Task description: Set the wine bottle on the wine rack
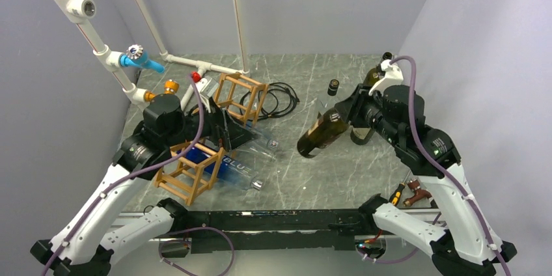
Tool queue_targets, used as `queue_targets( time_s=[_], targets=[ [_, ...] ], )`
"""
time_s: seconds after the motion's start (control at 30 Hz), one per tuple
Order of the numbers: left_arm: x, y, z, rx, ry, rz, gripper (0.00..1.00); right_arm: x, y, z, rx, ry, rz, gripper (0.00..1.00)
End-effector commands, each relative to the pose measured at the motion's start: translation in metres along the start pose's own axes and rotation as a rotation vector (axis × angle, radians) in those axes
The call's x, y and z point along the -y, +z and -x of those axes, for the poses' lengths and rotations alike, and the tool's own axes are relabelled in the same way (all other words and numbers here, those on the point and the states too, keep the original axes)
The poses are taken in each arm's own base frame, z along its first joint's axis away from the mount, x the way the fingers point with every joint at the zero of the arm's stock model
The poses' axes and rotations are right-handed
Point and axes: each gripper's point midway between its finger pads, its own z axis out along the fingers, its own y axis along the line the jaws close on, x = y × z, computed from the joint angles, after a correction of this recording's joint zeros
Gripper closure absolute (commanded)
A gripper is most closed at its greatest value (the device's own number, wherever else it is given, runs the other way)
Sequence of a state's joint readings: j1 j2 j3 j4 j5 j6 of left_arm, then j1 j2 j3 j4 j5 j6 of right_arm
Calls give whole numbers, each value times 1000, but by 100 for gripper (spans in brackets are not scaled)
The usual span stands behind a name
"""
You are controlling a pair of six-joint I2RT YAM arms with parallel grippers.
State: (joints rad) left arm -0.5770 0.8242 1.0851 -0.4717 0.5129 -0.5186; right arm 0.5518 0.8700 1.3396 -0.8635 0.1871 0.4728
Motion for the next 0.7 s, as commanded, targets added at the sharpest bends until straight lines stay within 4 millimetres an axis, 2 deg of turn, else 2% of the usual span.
queue_targets(
  time_s=[0.0,0.13,0.27,0.4,0.47,0.53,0.67],
  targets=[
    [43,3,23,77,82,-189,1,-83,-30,60,101,159,369,100],
    [52,4,39,124,207,-135,0,-125,-42,82,93,229,561,100],
    [48,12,48,119,375,8,0,-149,-40,95,79,290,663,100],
    [41,18,54,85,433,108,1,-166,-31,98,53,376,743,100],
    [39,22,51,58,453,125,0,-171,-27,99,48,421,776,100],
    [28,25,50,46,464,191,0,-177,-24,101,43,450,809,100],
    [10,34,36,-19,461,261,0,-191,-17,98,-6,471,862,100]
  ],
)
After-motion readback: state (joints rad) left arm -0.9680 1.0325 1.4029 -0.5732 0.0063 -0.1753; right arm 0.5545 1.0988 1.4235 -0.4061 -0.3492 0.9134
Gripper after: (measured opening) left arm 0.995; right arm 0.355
